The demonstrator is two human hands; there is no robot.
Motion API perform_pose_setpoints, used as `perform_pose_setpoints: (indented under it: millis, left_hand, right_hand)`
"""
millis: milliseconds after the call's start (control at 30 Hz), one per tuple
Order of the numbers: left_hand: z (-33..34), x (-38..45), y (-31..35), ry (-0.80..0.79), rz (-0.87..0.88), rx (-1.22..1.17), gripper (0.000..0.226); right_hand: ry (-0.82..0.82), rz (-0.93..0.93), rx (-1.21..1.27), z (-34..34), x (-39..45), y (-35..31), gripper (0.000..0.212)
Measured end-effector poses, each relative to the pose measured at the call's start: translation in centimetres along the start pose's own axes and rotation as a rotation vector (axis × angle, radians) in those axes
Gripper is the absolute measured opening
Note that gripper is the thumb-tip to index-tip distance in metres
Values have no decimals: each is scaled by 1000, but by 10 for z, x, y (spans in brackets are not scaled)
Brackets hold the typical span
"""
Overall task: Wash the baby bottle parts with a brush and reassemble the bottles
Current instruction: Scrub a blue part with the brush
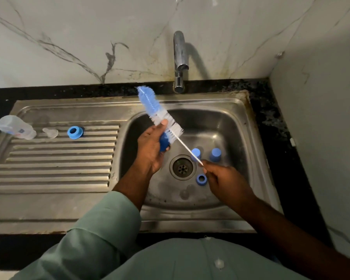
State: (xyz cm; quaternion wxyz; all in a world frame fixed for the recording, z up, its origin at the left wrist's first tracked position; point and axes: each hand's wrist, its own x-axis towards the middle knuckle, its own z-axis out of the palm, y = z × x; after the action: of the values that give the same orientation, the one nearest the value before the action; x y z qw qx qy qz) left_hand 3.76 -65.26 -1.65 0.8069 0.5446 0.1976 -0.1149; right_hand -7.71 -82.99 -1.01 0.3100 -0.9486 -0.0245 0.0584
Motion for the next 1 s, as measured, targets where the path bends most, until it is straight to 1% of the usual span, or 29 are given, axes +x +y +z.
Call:
perform_pose_setpoints:
  millis: [33, 67, 100, 167, 200, 233, 300, 333, 367, 433, 467, 500, 533, 567, 600, 633, 700, 733, 767, 833, 867, 900, 933, 1000]
  left_hand:
    - [6, -2, -4, -3, -10, 42, 42]
    - [11, -4, -4, 17, -23, 36, 35]
    - [13, -3, -2, 61, -23, -15, 35]
    - [9, 4, 6, 117, 11, -167, 47]
    - [7, 7, 8, 123, 18, -178, 50]
    - [7, 6, 7, 116, 9, -123, 45]
    - [19, -2, -4, 46, -57, 92, 31]
    - [27, -4, -9, 15, -85, 142, 33]
    - [31, -4, -10, 12, -94, 132, 38]
    - [31, 3, -3, 64, -63, -53, 41]
    - [29, 7, 0, 87, -41, -108, 38]
    - [29, 8, 1, 86, -39, -78, 34]
    - [31, 4, 0, 46, -61, 6, 31]
    - [36, -1, -4, -2, -85, 99, 31]
    - [41, -3, -8, -20, -94, 133, 33]
    - [43, -2, -8, 1, -95, 109, 35]
    - [42, 6, 0, 104, -68, -47, 42]
    - [41, 8, 1, 128, -51, -63, 43]
    - [42, 7, 1, 98, -66, 7, 41]
    - [56, -10, -15, -86, -179, 250, 36]
    - [66, -19, -25, -159, -234, 284, 35]
    - [76, -25, -33, -182, -274, 248, 36]
    - [85, -27, -37, -169, -306, 174, 37]
    - [101, -25, -38, -100, -376, 38, 38]
  right_hand:
    - [-5, 27, -24, -1, 6, 0, 34]
    - [-20, 44, -52, -1, 10, 0, 35]
    - [-23, 34, -75, -2, 10, 2, 37]
    - [-10, -15, -91, -5, -3, 7, 42]
    - [-23, -22, -96, -6, -10, 10, 42]
    - [-38, -19, -99, -6, -12, 11, 39]
    - [-20, 28, -101, -4, -1, 15, 37]
    - [-14, 51, -104, -5, 3, 15, 37]
    - [0, 46, -107, -5, 2, 16, 38]
    - [54, 12, -95, -7, -13, 22, 39]
    - [43, 13, -92, -7, -22, 23, 39]
    - [27, 18, -90, -7, -27, 25, 38]
    - [32, 32, -85, -6, -24, 28, 38]
    - [54, 47, -89, -6, -18, 30, 38]
    - [58, 58, -101, -8, -11, 31, 38]
    - [61, 47, -113, -9, -8, 31, 40]
    - [62, 22, -131, -11, -17, 32, 41]
    - [43, 29, -120, -10, -25, 32, 41]
    - [26, 46, -86, -10, -29, 33, 41]
    - [90, 140, 3, -7, -22, 41, 38]
    - [132, 196, 49, -7, -16, 45, 36]
    - [180, 222, 96, -6, -13, 50, 34]
    - [230, 241, 144, -6, -13, 55, 30]
    - [337, 308, 218, -7, -21, 68, 22]
